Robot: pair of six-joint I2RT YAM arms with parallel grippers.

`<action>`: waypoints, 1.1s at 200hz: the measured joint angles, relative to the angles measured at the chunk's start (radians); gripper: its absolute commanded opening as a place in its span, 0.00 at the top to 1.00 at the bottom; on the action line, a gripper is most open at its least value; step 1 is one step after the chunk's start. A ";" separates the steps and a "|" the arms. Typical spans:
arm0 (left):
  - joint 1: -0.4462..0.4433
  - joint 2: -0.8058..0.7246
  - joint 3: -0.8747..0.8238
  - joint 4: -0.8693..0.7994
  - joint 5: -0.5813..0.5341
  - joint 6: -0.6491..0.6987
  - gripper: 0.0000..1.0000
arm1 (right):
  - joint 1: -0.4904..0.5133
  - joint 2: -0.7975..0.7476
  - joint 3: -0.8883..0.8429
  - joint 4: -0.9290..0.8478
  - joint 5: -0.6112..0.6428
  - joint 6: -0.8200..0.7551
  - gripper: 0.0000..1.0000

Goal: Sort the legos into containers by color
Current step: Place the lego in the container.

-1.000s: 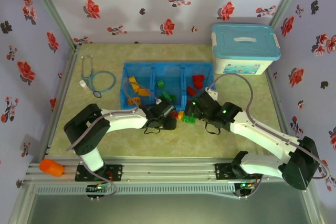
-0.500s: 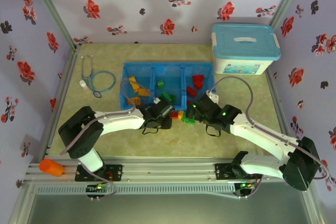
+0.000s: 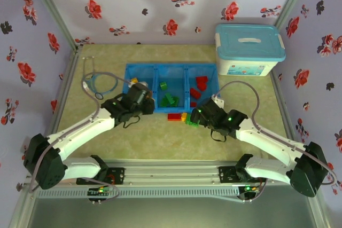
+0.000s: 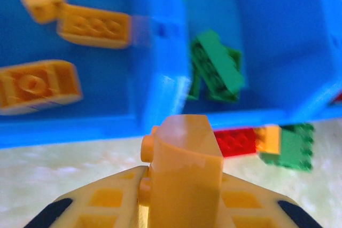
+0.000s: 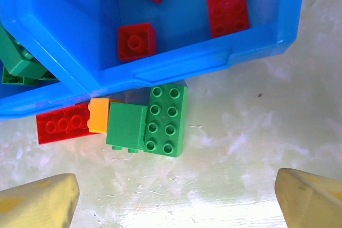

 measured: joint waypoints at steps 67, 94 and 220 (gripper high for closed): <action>0.228 0.103 0.050 -0.035 0.067 0.130 0.64 | 0.004 -0.010 -0.014 0.004 -0.019 0.012 0.06; 0.271 0.153 0.098 -0.045 0.085 0.159 0.30 | 0.009 -0.010 -0.015 0.005 -0.029 0.012 0.06; 0.250 -0.304 -0.127 -0.105 0.097 0.126 0.30 | 0.140 0.373 0.232 0.072 -0.102 -0.136 0.19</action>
